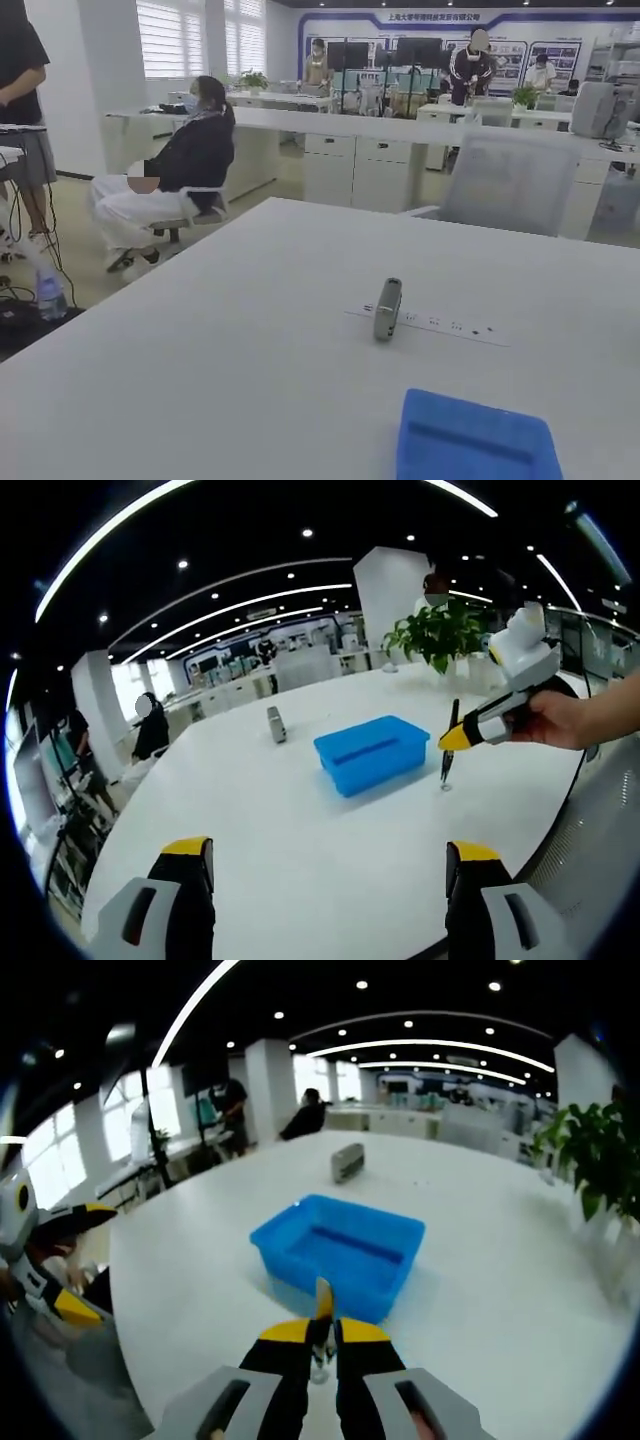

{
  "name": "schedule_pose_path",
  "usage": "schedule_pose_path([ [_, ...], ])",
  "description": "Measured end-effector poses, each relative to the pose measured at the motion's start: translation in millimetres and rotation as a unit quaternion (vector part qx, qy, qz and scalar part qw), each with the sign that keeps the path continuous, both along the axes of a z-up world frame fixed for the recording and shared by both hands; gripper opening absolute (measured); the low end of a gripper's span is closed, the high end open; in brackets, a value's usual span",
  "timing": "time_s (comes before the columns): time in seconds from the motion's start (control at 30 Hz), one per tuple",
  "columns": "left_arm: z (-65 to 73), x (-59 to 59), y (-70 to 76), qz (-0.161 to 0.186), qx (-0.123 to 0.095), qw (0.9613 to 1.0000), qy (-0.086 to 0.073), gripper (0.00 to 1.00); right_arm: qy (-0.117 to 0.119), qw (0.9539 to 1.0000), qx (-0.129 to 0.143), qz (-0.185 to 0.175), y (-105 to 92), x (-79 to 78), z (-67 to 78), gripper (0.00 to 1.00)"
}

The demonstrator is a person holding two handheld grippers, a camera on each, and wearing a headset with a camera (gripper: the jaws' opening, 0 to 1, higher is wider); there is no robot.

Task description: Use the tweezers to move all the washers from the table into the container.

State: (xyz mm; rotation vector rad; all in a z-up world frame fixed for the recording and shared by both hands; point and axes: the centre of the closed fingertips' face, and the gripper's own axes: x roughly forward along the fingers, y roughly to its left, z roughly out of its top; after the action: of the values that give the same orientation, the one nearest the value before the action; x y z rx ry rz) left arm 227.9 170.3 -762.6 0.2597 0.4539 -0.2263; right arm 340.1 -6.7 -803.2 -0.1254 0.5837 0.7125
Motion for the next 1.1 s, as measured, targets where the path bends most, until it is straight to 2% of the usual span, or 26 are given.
schedule_pose_path([
  [0.2,1.1,-0.1,0.6,-0.001,0.004,1.0000,-0.002,0.99,0.000,0.9999,-0.009,0.005,1.1,-1.8,-3.1,0.05],
  [0.3,6.2,0.5,-0.7,-0.003,0.002,0.9999,-0.016,0.99,0.000,0.9999,-0.013,0.007,0.0,-1.6,-4.7,0.05],
  [0.33,6.2,0.5,-0.2,-0.003,0.003,0.9999,-0.015,0.99,0.000,0.9999,-0.013,0.006,-0.3,-1.2,-4.5,0.05],
  [0.43,6.8,0.1,-1.4,-0.005,-0.004,0.9999,-0.014,0.99,0.000,0.9999,-0.015,0.007,-0.7,-0.4,-4.7,0.05],
  [0.5,10.2,0.3,-2.5,-0.007,-0.009,0.9997,-0.022,0.99,-0.001,0.9998,-0.016,0.008,-0.3,-0.8,-4.5,0.05],
  [0.6,10.9,1.1,-2.8,-0.005,-0.015,0.9996,-0.024,0.99,-0.001,0.9998,-0.017,0.009,-0.3,-1.3,-4.0,0.05],
  [0.73,16.5,0.4,-6.1,-0.011,-0.034,0.9988,-0.033,0.99,-0.002,0.9998,-0.019,0.009,-1.4,-1.5,-3.3,0.05],
  [0.77,18.6,0.6,-7.3,-0.009,-0.045,0.9983,-0.036,0.99,-0.003,0.9998,-0.019,0.009,-1.5,-2.1,-2.8,0.05],
  [0.87,22.5,-0.2,-10.2,-0.016,-0.061,0.9973,-0.037,0.99,-0.005,0.9997,-0.020,0.009,-2.1,-2.4,-1.6,0.05],
  [0.9,26.4,-0.1,-12.5,-0.021,-0.072,0.9962,-0.045,0.99,-0.005,0.9997,-0.020,0.009,-1.9,-2.7,-1.4,0.05],
  [0.97,28.5,0.1,-11.8,-0.019,-0.076,0.9956,-0.051,0.99,-0.005,0.9997,-0.020,0.009,-2.0,-3.0,-1.6,0.05],
  [1.1,28.0,0.8,-12.5,-0.019,-0.080,0.9952,-0.052,0.99,-0.003,0.9998,-0.019,0.009,0.1,-6.2,-0.8,0.05],
])
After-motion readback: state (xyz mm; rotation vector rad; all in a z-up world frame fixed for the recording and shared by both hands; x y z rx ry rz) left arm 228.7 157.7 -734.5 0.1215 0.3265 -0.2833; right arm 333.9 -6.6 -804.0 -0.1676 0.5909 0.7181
